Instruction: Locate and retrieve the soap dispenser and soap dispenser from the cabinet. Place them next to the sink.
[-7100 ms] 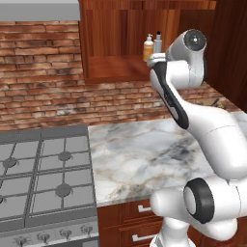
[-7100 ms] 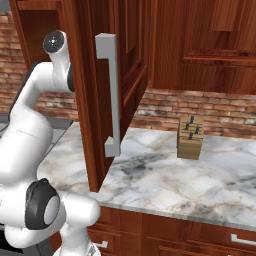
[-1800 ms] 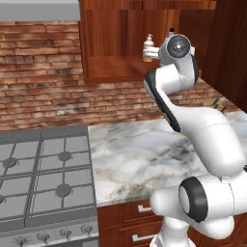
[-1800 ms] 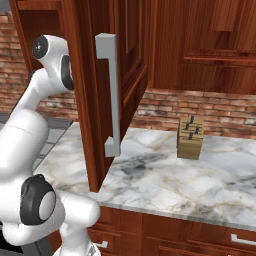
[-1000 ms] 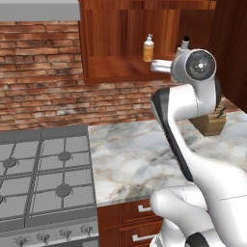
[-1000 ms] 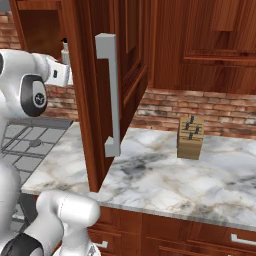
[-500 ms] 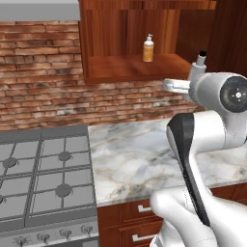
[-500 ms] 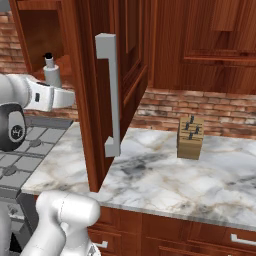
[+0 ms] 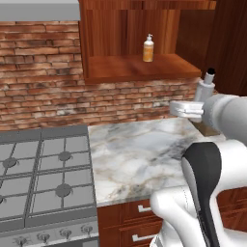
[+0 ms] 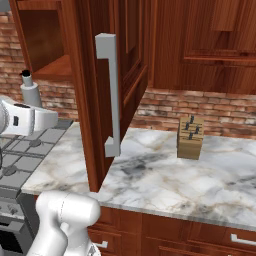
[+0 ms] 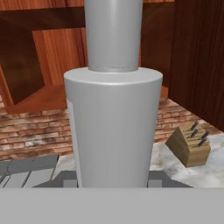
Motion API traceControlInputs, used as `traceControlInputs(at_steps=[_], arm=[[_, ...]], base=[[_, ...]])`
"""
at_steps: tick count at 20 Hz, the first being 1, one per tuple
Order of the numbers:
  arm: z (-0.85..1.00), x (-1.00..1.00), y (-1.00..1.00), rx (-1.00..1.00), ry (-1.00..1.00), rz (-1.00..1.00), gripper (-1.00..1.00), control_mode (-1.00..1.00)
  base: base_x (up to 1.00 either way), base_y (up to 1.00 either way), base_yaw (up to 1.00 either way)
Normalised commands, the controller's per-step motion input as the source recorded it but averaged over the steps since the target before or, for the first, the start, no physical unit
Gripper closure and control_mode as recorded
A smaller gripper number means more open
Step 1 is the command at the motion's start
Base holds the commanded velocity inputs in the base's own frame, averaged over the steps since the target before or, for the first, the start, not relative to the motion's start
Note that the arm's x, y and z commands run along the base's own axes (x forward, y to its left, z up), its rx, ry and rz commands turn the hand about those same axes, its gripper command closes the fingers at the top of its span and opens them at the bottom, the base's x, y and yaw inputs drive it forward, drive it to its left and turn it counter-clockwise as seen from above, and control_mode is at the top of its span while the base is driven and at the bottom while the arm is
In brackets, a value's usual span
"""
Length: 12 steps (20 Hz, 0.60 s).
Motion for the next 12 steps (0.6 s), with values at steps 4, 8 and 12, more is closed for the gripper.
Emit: traceControlInputs(at_steps=[4, 8, 12], arm=[[-0.07, -0.25, 0.16, 0.0, 0.05, 0.04, 1.0, -1.0], [0.0, -0.01, 0.0, 0.0, 0.0, 0.0, 1.0, -1.0], [0.0, 0.0, 0.0, 0.0, 0.0, 0.0, 1.0, -1.0]], base=[[0.0, 0.0, 0.0], [0.0, 0.0, 0.0], [0.0, 0.0, 0.0]])
